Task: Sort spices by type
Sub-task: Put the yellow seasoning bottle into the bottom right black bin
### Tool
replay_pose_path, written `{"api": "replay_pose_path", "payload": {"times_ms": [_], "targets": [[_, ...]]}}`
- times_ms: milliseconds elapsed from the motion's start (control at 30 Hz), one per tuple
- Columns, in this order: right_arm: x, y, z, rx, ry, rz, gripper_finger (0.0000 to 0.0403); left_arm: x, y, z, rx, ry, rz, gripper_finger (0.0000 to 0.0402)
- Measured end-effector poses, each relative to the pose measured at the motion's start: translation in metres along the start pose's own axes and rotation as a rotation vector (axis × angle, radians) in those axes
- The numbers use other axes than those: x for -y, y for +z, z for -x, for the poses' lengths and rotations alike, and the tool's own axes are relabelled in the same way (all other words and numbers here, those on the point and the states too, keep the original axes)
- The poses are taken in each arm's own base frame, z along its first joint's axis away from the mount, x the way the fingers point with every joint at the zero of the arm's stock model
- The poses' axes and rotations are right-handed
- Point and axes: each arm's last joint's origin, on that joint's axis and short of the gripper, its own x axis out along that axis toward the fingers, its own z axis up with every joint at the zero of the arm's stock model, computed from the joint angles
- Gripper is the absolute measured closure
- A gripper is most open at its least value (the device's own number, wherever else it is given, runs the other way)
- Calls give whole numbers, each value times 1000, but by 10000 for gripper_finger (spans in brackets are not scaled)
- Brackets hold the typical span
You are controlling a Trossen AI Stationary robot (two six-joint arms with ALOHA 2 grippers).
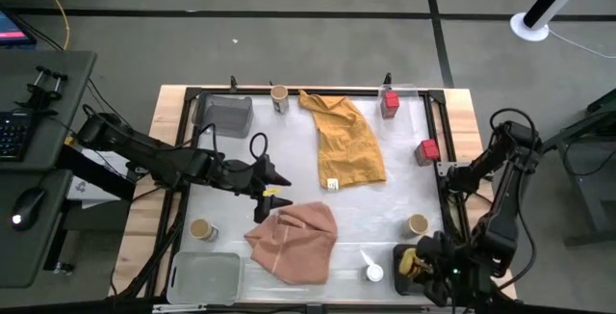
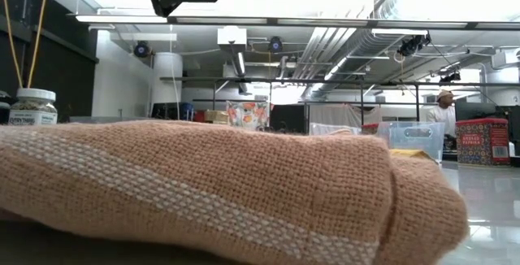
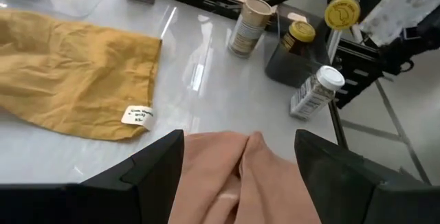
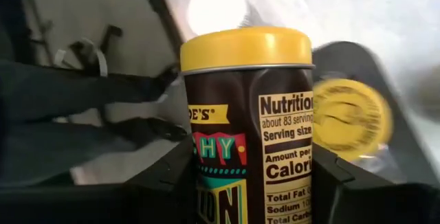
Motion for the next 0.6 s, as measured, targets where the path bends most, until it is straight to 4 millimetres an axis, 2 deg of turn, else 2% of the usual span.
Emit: {"api": "replay_pose_path", "payload": {"times_ms": [367, 600], "targets": [[22, -10, 7, 64, -196, 68, 240, 0, 0, 0, 3, 7, 26, 138], [29, -19, 4, 131, -200, 32, 240, -1, 0, 0, 7, 17, 25, 138]]}}
